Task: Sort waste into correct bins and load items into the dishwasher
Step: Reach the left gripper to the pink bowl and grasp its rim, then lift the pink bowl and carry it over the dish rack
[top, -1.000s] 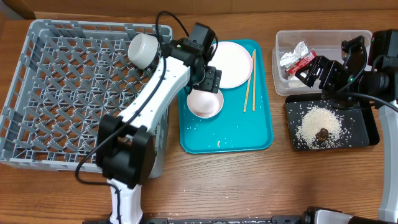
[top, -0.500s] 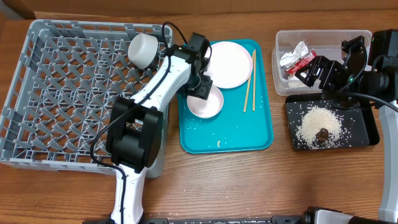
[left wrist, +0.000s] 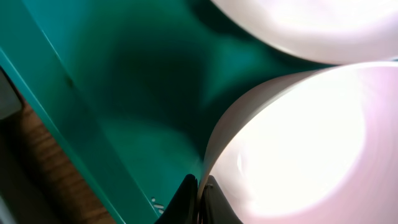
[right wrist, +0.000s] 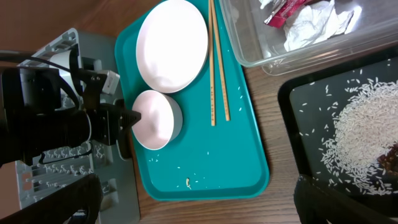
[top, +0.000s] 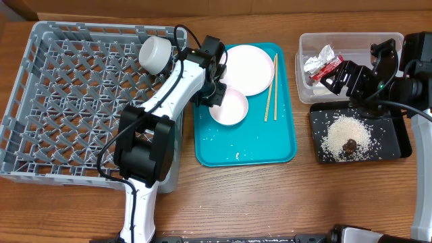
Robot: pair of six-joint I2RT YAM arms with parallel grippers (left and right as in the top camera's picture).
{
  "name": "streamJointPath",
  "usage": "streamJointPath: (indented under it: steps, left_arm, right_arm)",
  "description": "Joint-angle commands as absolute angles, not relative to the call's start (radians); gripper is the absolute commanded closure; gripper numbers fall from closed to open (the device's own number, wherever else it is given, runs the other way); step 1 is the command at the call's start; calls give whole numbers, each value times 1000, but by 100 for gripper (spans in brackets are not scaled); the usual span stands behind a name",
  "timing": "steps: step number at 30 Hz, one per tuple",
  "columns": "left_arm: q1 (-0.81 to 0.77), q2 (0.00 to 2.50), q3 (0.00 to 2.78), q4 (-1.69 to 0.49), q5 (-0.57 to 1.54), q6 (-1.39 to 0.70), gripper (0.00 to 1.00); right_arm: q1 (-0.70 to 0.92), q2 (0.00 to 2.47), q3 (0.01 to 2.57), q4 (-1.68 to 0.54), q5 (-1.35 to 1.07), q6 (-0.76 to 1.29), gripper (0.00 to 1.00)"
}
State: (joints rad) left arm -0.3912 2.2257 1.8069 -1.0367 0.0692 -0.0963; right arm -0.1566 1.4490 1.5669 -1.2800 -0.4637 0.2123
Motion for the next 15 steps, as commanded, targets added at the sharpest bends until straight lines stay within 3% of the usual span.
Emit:
streamJointPath:
  steps: [1, 7, 15]
  left_arm:
    - [-392, 2228, 1816, -1063, 72, -91, 96]
    - [-393, 2179, 1898, -1179, 72, -94, 96]
    - [-392, 1938, 1931, -1288, 44, -139, 96]
  right_arm:
    - [-160, 1451, 1572, -1277, -460, 208, 0]
    - [-160, 1451, 1572, -1277, -460, 208, 0]
    - [-160, 1451, 1572, -1277, -460, 208, 0]
